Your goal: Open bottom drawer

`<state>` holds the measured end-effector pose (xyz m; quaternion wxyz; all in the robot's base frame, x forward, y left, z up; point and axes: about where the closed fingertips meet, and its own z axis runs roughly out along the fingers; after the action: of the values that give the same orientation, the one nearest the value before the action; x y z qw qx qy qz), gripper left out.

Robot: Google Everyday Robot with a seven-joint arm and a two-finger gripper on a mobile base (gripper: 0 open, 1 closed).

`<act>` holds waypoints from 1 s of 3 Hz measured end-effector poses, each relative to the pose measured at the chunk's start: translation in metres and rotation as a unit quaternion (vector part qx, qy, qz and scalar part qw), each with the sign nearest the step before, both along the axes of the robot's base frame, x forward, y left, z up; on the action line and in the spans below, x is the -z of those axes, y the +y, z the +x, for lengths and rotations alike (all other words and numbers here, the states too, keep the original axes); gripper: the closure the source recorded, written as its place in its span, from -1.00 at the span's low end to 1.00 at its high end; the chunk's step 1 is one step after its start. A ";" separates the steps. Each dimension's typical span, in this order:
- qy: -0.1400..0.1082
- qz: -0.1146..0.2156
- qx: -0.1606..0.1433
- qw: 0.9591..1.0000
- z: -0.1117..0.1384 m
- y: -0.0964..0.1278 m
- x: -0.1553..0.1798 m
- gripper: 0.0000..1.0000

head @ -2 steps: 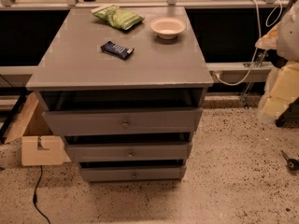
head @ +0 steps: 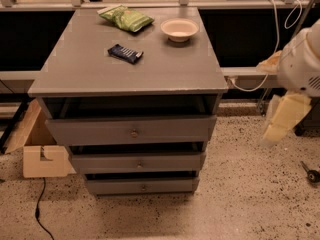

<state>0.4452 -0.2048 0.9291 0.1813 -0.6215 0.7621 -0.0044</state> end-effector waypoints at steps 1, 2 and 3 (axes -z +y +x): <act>0.016 0.056 -0.036 0.998 0.007 0.018 0.067 -1.00; 0.035 0.109 -0.047 0.992 0.007 0.042 0.125 -1.00; 0.035 0.109 -0.047 0.992 0.007 0.042 0.125 -1.00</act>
Offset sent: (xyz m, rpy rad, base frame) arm 0.0055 0.0672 -0.1988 0.3592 0.1259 0.1109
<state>0.4525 -0.1632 0.8038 0.2217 -0.6326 0.7340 0.1088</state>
